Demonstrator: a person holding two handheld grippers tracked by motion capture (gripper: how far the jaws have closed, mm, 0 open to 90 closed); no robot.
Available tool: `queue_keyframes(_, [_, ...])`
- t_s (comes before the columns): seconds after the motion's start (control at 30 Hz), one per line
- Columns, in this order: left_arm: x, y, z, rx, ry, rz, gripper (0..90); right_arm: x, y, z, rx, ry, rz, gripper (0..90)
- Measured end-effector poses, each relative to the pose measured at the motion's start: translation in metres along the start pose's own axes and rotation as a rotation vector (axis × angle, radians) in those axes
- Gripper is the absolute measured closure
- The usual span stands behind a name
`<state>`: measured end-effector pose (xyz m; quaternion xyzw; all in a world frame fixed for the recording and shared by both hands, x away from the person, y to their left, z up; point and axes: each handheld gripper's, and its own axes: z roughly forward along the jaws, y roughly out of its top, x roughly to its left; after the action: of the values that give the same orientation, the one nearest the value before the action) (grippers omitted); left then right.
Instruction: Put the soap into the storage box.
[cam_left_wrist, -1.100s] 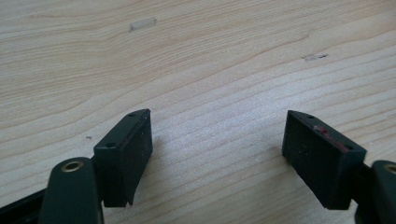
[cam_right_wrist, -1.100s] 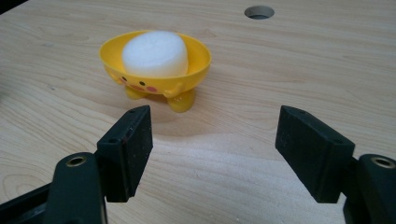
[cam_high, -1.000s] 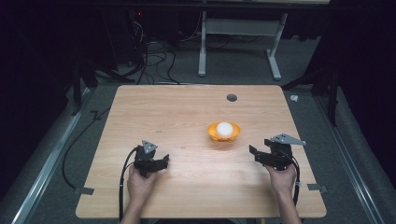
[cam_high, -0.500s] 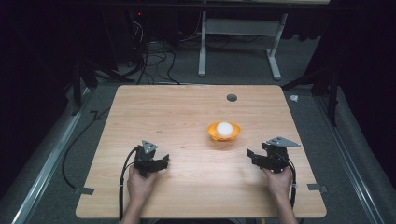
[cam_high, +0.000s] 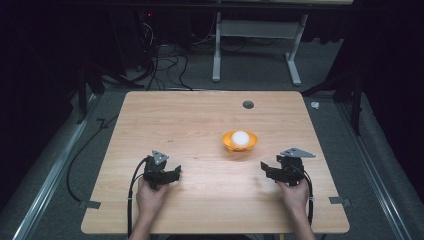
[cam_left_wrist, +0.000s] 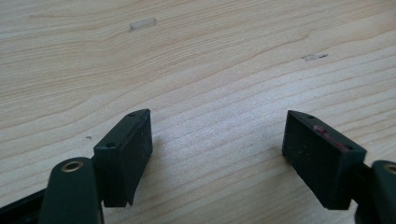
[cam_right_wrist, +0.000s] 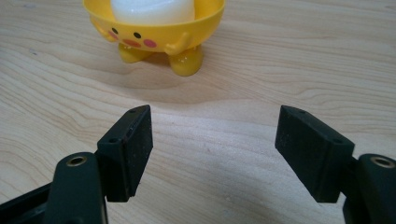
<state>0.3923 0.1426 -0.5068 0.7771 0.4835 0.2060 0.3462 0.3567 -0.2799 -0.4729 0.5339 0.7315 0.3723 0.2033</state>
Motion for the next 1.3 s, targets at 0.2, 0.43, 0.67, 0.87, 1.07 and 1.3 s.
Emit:
queue_keyframes(0.2, [0.0, 0.0, 0.0, 0.0, 0.0, 0.0, 24.8, 0.002, -0.003, 0.005, 0.015, -0.004, 0.001, 28.6])
queue_keyframes(0.43, [0.0, 0.0, 0.0, 0.001, 0.0, 0.0, 24.8, 0.006, -0.006, 0.012, 0.038, -0.013, -0.016, 28.6])
queue_keyframes(0.67, [0.0, 0.0, 0.0, 0.0, 0.0, 0.0, 24.8, 0.007, -0.008, 0.018, 0.051, -0.026, -0.023, 28.6])
queue_keyframes(0.87, [0.0, 0.0, 0.0, 0.0, 0.0, 0.0, 24.8, 0.009, -0.009, 0.022, 0.06, -0.037, -0.029, 28.5])
queue_keyframes(1.07, [0.0, 0.0, 0.0, 0.0, 0.0, 0.0, 24.8, 0.01, -0.011, 0.028, 0.078, -0.036, -0.028, 28.1])
queue_keyframes(1.3, [0.0, 0.0, 0.0, 0.0, 0.0, 0.0, 24.8, 0.014, -0.012, 0.032, 0.066, -0.048, -0.042, 27.5])
